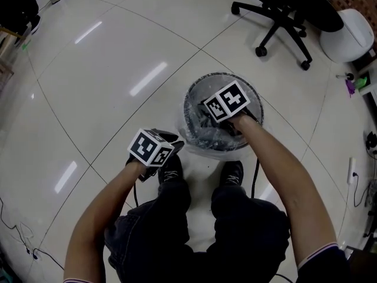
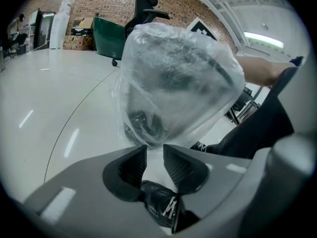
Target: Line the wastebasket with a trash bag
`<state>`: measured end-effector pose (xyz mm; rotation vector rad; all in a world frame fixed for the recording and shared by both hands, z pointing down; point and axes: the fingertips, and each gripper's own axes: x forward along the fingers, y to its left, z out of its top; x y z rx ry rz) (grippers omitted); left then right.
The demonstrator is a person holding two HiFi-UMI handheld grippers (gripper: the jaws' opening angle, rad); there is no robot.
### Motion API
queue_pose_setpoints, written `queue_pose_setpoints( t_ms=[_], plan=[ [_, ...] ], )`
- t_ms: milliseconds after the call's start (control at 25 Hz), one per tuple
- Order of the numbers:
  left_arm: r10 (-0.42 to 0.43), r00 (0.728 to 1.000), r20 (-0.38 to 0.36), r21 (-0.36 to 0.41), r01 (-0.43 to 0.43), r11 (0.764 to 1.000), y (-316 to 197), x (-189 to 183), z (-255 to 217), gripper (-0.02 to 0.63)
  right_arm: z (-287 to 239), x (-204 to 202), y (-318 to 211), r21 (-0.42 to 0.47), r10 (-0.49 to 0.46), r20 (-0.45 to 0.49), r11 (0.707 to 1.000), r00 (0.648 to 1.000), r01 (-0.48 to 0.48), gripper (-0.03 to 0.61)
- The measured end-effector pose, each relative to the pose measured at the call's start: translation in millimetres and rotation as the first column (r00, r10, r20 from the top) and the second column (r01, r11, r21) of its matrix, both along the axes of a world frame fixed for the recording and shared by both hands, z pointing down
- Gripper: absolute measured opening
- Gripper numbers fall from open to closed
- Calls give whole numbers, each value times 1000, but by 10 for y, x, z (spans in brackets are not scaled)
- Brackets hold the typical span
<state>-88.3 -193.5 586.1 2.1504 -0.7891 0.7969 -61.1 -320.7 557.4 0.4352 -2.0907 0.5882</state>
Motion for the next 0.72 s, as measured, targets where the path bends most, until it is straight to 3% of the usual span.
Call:
queue_pose_setpoints(
  t_ms=[440, 720],
  plan=[
    [-13, 1000, 12, 17, 13, 1000, 64, -115, -81, 114, -150, 113, -33, 85, 34, 9, 996, 999, -35, 43],
    [-24, 1000, 8, 28, 23, 999, 73, -134, -166, 114, -295, -60, -113, 110, 23, 46, 994, 999, -28, 43]
  ],
)
